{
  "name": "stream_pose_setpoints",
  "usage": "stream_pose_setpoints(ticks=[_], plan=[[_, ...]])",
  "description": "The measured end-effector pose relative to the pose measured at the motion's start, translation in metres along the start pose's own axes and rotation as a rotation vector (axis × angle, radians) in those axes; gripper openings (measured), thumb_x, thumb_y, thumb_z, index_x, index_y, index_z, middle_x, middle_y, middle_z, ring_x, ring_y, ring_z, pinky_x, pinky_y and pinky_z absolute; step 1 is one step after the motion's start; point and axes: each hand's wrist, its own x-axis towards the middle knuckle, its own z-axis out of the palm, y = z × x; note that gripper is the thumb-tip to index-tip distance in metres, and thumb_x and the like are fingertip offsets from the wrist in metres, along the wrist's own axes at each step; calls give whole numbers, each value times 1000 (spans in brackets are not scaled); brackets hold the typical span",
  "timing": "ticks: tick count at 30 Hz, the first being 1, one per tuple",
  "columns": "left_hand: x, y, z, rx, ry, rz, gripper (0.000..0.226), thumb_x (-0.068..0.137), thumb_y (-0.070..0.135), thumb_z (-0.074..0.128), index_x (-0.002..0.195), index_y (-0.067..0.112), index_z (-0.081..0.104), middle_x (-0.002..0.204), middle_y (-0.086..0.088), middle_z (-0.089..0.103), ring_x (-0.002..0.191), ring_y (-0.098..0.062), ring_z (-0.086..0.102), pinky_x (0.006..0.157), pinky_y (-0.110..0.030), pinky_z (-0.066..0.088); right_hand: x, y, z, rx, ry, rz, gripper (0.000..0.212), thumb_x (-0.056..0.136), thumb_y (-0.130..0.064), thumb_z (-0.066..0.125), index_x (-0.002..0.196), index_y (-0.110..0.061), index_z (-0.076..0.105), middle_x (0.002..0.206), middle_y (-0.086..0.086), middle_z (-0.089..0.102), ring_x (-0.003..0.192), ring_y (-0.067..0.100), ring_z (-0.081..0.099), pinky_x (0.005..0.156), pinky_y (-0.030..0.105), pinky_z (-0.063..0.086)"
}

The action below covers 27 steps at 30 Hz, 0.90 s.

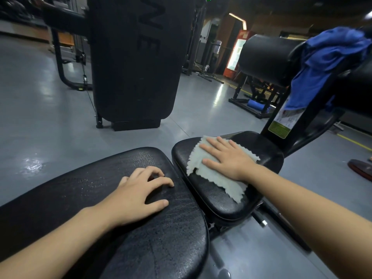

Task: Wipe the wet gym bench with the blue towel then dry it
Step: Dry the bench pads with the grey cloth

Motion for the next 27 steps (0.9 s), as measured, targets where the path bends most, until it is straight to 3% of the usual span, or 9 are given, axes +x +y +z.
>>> stream_pose_setpoints(ticks=[8,11,15,19,22,27], plan=[[4,-3,-2,-21,-14,8,49,78,75,37,124,60,37,129,30,26,128,0,22,102,-40,34,65,2,-5,7,-19,279,73,94,-73,11,156,-38,24,161,1,32,148,27,26,120,56,9],[4,-3,-1,-22,-8,11,48,79,74,38,125,60,38,130,29,27,127,-1,23,102,-41,34,57,-9,-3,-18,-9,255,73,94,-72,10,158,-37,19,164,1,28,150,28,22,121,56,7],[2,-1,0,-15,-3,-3,52,78,75,33,127,59,36,131,29,27,128,-1,22,103,-41,32,28,-38,3,-36,3,85,68,97,-70,14,158,-42,6,169,-2,3,155,27,0,123,55,1],[-4,1,2,-4,15,-19,54,78,75,29,129,60,36,133,30,26,130,0,20,104,-39,29,-14,-62,11,-59,-11,-53,68,95,-67,13,158,-44,1,168,-6,-9,154,23,-12,123,51,-5],[-6,3,5,3,34,-24,55,81,74,27,132,58,36,136,31,26,132,1,19,104,-38,27,-53,-66,19,-110,32,-104,71,90,-66,3,158,-44,2,168,-7,-8,155,22,-9,124,48,-3],[-10,7,10,17,85,-38,53,83,72,25,132,57,38,137,30,28,133,0,20,103,-35,25,-108,-57,39,-84,167,-121,65,99,-59,21,159,-36,13,169,-5,7,155,24,2,124,50,7]])
